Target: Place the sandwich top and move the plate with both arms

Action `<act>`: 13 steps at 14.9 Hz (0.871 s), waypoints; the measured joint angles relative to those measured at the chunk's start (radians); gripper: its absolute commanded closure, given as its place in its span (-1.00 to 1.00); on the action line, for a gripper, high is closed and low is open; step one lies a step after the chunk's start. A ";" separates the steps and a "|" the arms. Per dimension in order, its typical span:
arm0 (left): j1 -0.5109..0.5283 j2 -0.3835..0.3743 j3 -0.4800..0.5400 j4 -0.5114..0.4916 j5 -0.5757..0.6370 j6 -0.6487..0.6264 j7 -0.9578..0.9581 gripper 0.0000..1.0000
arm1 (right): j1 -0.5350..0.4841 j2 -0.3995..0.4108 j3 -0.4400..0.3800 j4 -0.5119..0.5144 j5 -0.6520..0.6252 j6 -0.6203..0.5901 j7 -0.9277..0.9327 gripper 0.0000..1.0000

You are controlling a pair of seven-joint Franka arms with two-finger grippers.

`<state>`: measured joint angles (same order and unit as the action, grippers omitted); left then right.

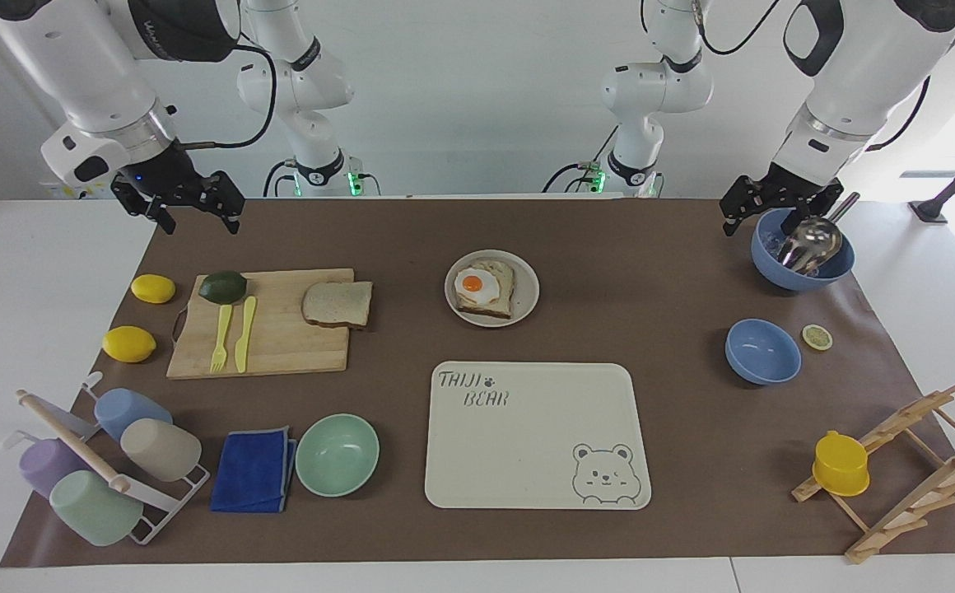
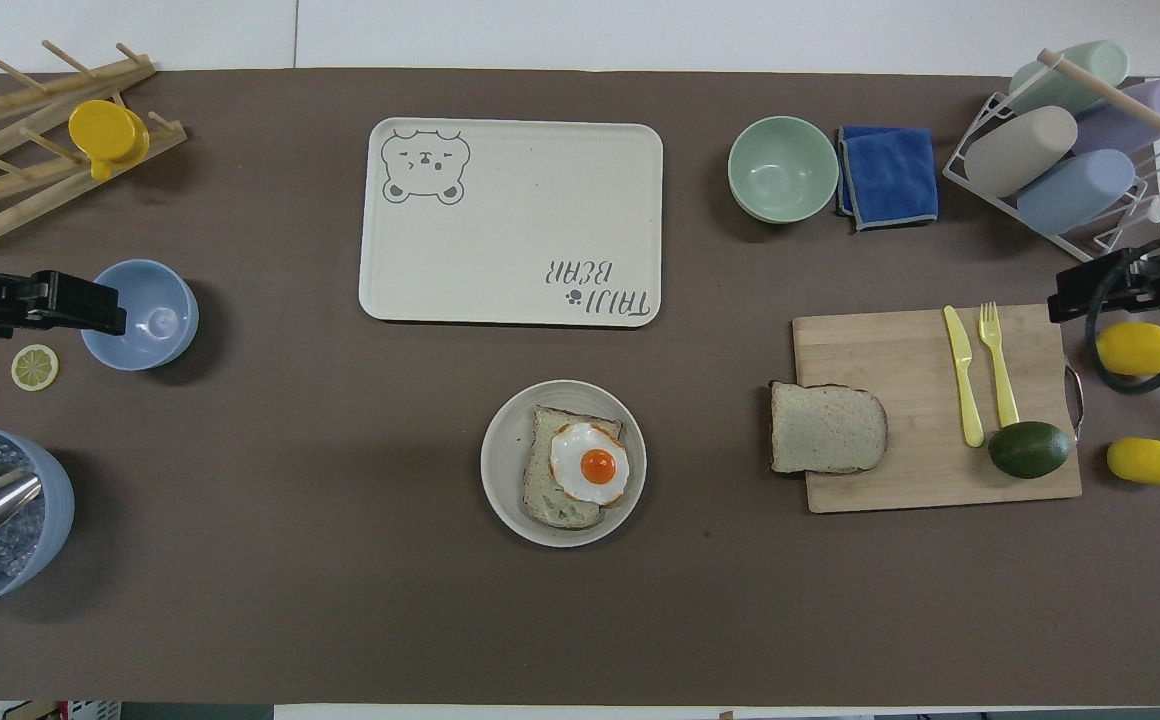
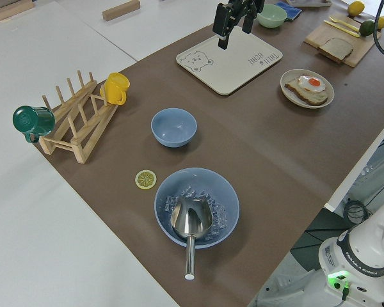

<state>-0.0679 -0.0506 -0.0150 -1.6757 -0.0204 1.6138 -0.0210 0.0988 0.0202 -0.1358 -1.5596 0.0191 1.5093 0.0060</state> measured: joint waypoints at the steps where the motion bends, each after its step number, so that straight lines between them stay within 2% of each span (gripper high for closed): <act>1: 0.000 0.000 -0.001 0.000 0.000 0.002 0.000 -1.00 | 0.000 0.000 0.000 0.000 0.000 0.000 0.000 -1.00; 13: -0.001 0.000 -0.010 0.000 0.000 0.007 -0.017 -1.00 | 0.000 -0.001 0.000 -0.002 0.026 0.003 0.000 -1.00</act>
<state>-0.0687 -0.0505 -0.0250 -1.6757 -0.0204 1.6207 -0.0375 0.0990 0.0188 -0.1356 -1.5616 0.0454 1.5122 0.0060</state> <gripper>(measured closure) 0.000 0.000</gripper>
